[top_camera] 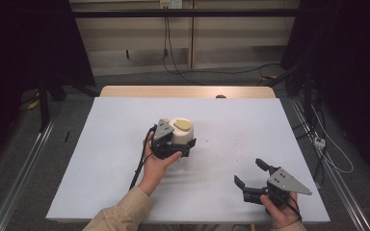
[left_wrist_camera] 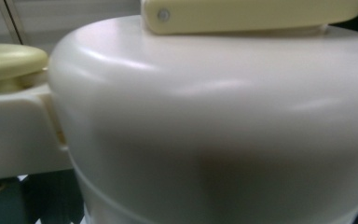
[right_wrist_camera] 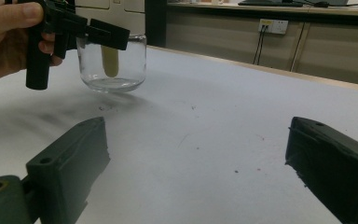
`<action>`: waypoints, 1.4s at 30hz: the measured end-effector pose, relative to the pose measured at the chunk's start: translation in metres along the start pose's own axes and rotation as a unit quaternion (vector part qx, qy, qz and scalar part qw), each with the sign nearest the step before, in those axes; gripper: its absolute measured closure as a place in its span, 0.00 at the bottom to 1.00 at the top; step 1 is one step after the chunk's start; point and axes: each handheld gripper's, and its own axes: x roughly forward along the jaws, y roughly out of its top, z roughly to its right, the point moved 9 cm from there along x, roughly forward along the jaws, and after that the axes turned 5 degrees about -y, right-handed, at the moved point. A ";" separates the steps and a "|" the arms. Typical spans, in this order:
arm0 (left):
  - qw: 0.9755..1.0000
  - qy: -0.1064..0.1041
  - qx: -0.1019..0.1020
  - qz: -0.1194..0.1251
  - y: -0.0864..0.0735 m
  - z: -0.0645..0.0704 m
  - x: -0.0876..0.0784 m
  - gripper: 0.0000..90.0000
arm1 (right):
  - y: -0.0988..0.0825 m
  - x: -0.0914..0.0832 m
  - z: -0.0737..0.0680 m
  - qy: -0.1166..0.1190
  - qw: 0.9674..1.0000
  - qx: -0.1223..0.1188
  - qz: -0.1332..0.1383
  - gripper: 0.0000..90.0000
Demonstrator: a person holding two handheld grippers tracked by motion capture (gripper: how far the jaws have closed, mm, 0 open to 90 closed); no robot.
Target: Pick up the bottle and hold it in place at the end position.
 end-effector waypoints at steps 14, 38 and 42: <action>1.000 -0.003 0.003 -0.003 -0.001 -0.001 0.010 0.06 | 0.000 0.000 0.000 0.002 1.000 0.004 0.002 0.06; 1.000 0.007 -0.005 0.002 0.002 -0.008 0.028 0.06 | 0.000 -0.001 0.001 0.003 1.000 0.006 0.002 0.06; 1.000 0.012 -0.003 0.003 0.004 -0.009 0.031 0.06 | 0.000 -0.001 0.001 0.003 1.000 0.007 0.003 0.06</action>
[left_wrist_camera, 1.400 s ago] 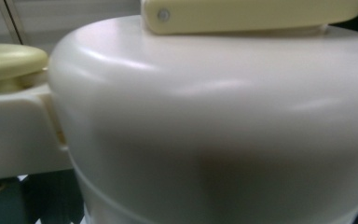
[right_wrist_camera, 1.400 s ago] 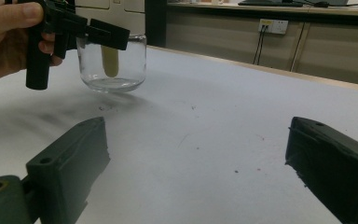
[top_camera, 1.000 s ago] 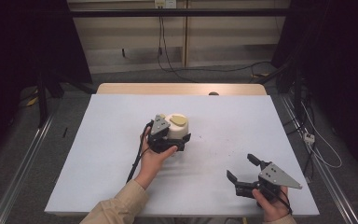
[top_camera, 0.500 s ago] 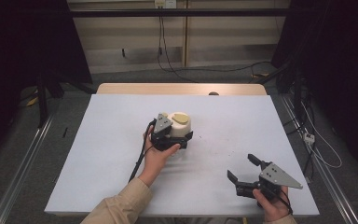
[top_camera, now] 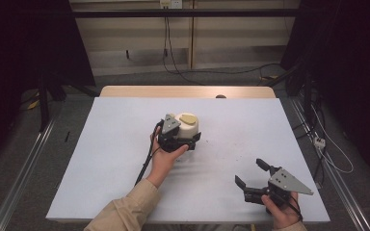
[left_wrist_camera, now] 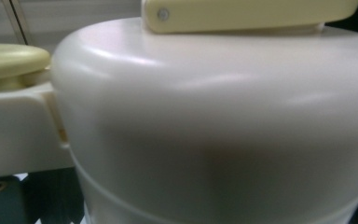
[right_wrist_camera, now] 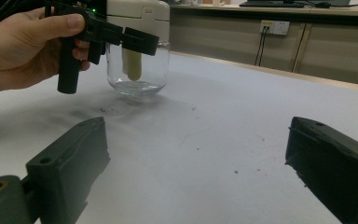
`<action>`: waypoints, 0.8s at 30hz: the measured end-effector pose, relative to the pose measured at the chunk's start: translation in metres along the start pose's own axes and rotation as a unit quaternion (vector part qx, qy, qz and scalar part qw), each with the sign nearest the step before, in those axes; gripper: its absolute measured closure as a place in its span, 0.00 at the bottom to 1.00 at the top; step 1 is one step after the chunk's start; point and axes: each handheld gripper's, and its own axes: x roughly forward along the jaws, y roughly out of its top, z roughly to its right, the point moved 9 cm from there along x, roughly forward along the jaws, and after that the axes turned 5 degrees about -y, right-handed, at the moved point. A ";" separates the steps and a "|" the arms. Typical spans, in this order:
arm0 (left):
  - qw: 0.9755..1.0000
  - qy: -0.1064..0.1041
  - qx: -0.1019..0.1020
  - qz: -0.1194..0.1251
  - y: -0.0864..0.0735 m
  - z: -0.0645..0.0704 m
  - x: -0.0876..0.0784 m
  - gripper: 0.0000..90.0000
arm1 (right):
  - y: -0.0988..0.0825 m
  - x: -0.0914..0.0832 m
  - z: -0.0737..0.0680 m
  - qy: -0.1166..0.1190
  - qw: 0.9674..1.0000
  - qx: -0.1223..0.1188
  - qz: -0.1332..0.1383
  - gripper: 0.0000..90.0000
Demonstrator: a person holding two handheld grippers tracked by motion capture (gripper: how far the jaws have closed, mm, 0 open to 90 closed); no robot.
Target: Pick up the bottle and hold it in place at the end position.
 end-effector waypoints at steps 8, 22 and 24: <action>1.000 0.004 -0.012 -0.003 -0.005 -0.004 0.007 0.06 | 0.001 0.000 0.000 0.000 1.000 -0.002 0.002 0.06; 1.000 0.016 -0.015 -0.004 -0.008 -0.009 0.012 0.06 | 0.000 0.000 0.000 0.002 1.000 -0.002 -0.001 0.06; 1.000 0.016 -0.017 -0.004 -0.008 -0.010 0.012 0.06 | 0.000 0.000 0.000 0.001 1.000 -0.001 -0.001 0.06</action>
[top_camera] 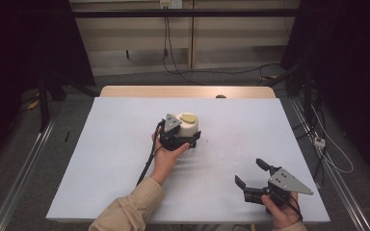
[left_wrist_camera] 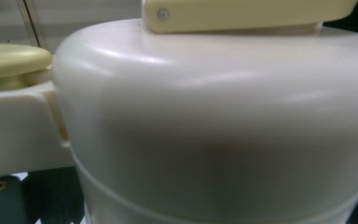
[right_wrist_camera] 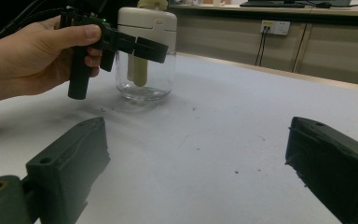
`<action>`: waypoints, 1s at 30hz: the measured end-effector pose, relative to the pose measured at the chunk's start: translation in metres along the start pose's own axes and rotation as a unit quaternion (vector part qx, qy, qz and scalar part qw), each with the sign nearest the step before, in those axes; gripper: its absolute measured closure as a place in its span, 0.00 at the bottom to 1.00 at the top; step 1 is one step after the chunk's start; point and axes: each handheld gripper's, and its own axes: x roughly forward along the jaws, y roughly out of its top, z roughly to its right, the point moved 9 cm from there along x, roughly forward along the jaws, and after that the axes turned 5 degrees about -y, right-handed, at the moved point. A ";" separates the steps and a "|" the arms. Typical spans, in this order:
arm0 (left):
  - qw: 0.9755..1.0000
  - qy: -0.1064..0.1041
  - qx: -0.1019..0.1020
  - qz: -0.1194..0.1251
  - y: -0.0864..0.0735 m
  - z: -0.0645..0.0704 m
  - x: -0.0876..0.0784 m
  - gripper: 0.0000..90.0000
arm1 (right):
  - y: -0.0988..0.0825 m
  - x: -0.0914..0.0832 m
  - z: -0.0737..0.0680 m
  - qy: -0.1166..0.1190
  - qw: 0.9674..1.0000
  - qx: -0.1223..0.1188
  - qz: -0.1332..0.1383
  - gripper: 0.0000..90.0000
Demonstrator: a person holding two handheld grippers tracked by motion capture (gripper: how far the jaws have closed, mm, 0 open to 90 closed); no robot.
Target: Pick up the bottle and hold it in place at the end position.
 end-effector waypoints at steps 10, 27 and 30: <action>1.000 -0.001 0.008 -0.001 0.006 0.002 0.002 0.06 | 0.000 0.000 0.000 0.000 1.000 0.000 0.001 0.06; 1.000 0.002 0.010 -0.003 0.009 0.002 0.006 0.06 | 0.000 0.000 0.000 0.003 1.000 -0.002 0.001 0.06; 1.000 0.002 0.010 -0.003 0.008 0.002 0.007 0.06 | 0.000 0.000 0.000 0.004 1.000 0.000 0.001 0.06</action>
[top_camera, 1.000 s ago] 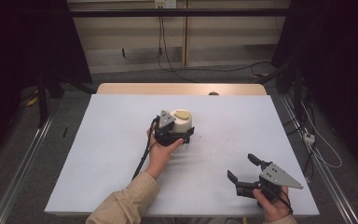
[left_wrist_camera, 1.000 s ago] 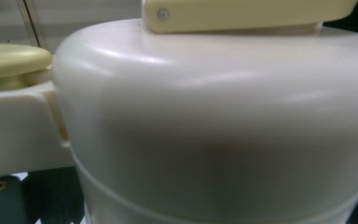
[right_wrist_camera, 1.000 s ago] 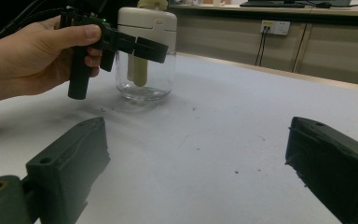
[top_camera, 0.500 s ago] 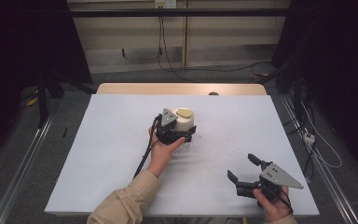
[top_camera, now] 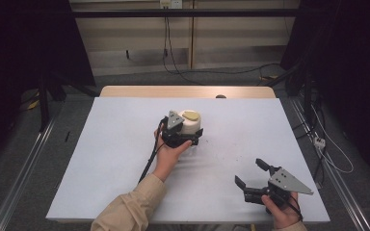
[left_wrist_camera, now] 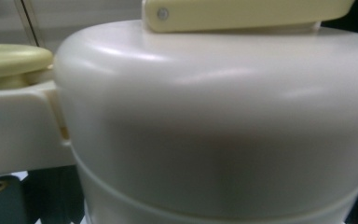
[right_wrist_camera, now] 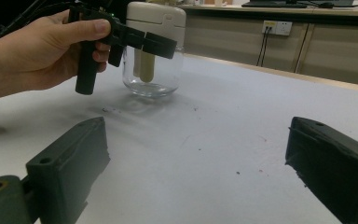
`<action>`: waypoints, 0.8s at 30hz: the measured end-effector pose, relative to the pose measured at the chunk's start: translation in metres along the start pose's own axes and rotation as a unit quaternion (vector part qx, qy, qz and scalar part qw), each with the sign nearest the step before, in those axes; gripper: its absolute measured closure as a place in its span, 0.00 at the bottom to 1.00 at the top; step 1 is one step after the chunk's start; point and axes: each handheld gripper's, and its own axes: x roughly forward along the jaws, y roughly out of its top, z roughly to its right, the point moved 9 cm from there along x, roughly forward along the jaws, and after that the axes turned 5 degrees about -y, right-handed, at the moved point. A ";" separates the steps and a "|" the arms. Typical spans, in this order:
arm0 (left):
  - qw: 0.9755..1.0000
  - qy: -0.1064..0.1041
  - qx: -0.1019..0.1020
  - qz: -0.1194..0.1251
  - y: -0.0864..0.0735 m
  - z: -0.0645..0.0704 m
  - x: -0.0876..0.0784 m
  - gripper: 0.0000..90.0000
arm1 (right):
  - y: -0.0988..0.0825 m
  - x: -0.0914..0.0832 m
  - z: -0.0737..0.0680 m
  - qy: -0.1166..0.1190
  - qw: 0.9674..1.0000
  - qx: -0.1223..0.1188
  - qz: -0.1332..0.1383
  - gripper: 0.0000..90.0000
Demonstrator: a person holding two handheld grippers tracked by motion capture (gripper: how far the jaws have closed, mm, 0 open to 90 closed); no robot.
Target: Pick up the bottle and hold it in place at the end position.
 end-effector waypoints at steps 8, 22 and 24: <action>1.000 0.002 -0.005 0.001 -0.001 -0.003 0.002 0.06 | 0.000 0.000 0.000 0.000 1.000 0.001 0.000 0.06; 1.000 0.004 0.002 0.001 -0.003 -0.004 0.005 0.06 | 0.000 0.000 0.000 0.000 1.000 0.000 0.001 0.06; 1.000 0.005 0.005 0.000 -0.003 -0.003 0.006 0.06 | 0.000 0.000 0.000 0.000 1.000 0.001 0.000 0.06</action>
